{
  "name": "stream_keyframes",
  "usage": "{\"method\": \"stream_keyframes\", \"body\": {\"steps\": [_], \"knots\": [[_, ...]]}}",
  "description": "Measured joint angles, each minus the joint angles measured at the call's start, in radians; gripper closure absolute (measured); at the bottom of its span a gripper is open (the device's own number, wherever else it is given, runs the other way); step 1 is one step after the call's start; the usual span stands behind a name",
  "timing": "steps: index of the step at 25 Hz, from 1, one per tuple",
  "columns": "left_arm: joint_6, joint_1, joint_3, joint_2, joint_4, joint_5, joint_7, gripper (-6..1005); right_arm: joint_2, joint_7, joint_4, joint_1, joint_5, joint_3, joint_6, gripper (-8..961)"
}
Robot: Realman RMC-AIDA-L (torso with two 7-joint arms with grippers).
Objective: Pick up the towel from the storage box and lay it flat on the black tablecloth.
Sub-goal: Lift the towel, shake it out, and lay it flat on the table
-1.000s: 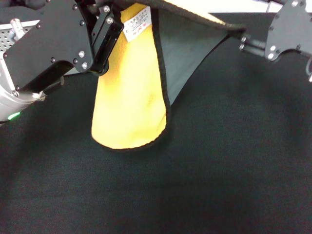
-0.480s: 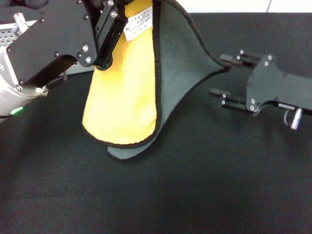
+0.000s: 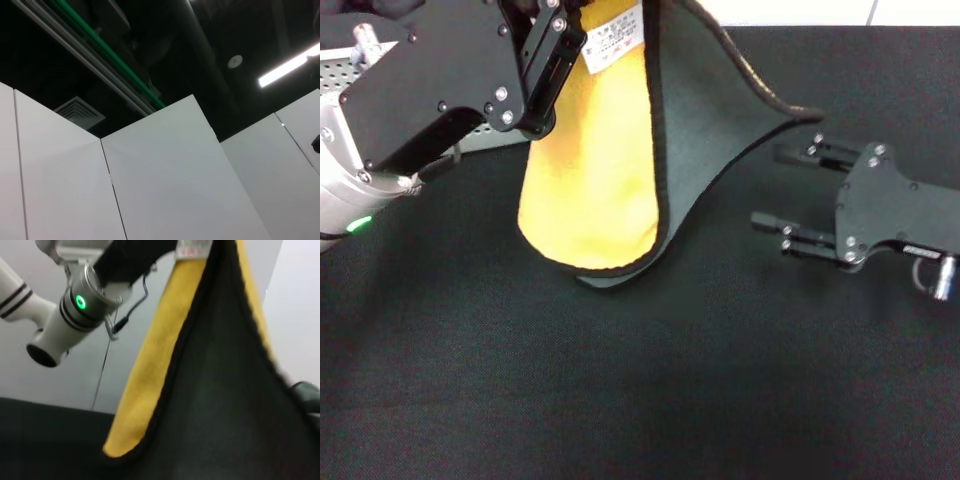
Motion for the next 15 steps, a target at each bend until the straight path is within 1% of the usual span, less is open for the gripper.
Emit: {"method": "stream_keyframes", "body": {"steps": [6, 11, 15], "knots": [[0.000, 0.011, 0.000, -0.002, -0.002, 0.004, 0.000, 966, -0.006, 0.032, -0.074, -0.044, 0.003, 0.065, -0.008, 307], [0.000, 0.019, 0.000, -0.003, -0.002, -0.001, 0.000, 966, -0.007, 0.038, -0.118, -0.074, -0.001, 0.070, -0.004, 312], [0.000, 0.020, 0.000, -0.003, -0.002, -0.001, 0.000, 965, -0.005, 0.038, -0.134, -0.078, -0.001, 0.069, 0.010, 318]]}}
